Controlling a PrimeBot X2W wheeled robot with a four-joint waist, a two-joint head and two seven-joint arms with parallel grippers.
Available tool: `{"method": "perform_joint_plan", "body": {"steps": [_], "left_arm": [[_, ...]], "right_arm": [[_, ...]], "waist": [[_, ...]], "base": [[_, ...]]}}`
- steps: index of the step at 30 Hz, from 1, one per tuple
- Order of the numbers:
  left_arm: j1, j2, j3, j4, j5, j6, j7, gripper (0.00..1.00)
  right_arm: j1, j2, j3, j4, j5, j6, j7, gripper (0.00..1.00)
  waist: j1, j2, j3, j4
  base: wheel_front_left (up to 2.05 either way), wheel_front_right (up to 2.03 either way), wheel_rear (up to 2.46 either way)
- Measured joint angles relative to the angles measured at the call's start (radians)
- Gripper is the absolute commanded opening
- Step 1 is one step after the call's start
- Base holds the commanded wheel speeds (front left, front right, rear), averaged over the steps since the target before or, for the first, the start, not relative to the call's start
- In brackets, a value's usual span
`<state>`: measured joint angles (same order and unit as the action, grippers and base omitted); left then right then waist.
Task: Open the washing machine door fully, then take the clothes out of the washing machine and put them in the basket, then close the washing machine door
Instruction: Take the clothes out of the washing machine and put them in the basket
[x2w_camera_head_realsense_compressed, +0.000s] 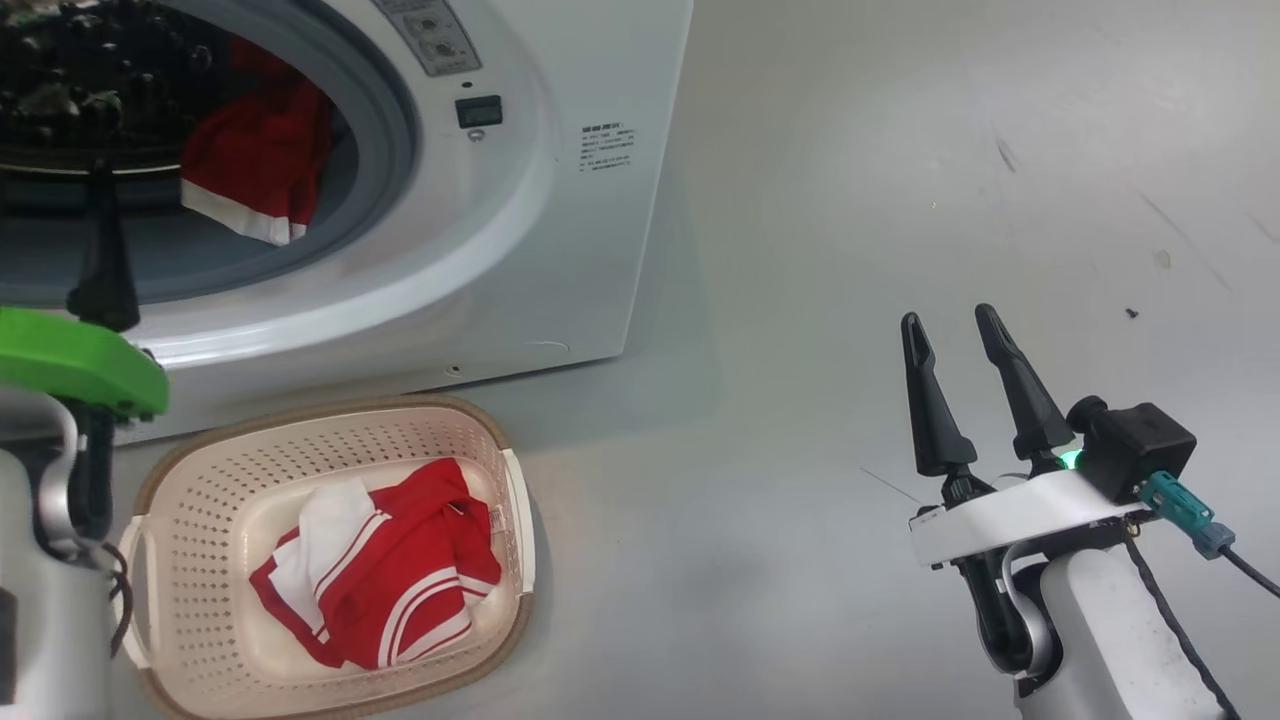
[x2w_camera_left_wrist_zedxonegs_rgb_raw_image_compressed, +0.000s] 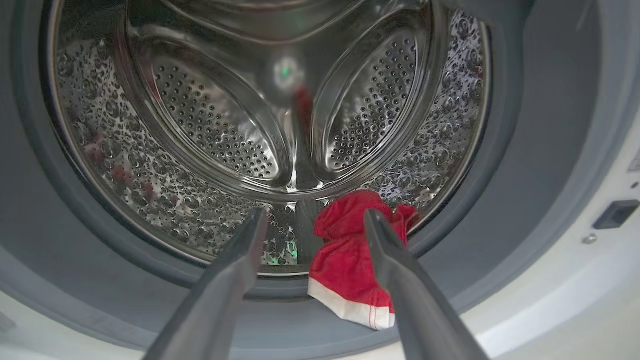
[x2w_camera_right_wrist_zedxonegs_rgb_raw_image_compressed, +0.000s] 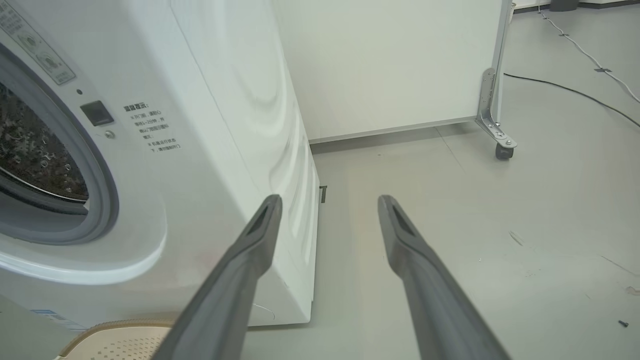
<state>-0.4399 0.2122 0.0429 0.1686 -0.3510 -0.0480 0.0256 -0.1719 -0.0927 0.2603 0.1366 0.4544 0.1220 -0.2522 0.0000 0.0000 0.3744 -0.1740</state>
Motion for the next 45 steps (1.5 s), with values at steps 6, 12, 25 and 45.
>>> {"method": "perform_joint_plan", "body": {"steps": [6, 12, 25, 45], "left_arm": [[-0.103, 0.028, 0.023, 0.059, -0.035, 0.004, 0.094, 1.0], [-0.2, 0.056, 0.02, 0.126, -0.035, 0.004, 0.162, 1.0], [-0.336, 0.101, 0.006, 0.293, -0.026, 0.008, 0.256, 1.0], [-0.486, 0.096, -0.058, 0.475, 0.019, 0.008, 0.304, 1.0]], "right_arm": [[-0.026, 0.005, 0.002, -0.002, 0.001, 0.0, 0.0, 1.0], [-0.042, 0.012, 0.002, -0.003, 0.002, 0.0, 0.0, 1.0], [-0.086, 0.021, 0.034, -0.012, -0.005, 0.0, 0.0, 1.0], [-0.092, 0.027, 0.024, -0.012, -0.007, 0.0, 0.0, 1.0]], "waist": [[0.0, 0.0, 0.067, -0.052], [0.0, 0.0, 0.125, -0.095], [0.0, 0.0, 0.199, -0.157], [0.0, 0.0, 0.235, -0.186]], "base": [[0.0, 0.0, 0.0], [0.0, 0.0, 0.0], [0.0, 0.0, 0.0], [0.0, 0.0, 0.0]]}}
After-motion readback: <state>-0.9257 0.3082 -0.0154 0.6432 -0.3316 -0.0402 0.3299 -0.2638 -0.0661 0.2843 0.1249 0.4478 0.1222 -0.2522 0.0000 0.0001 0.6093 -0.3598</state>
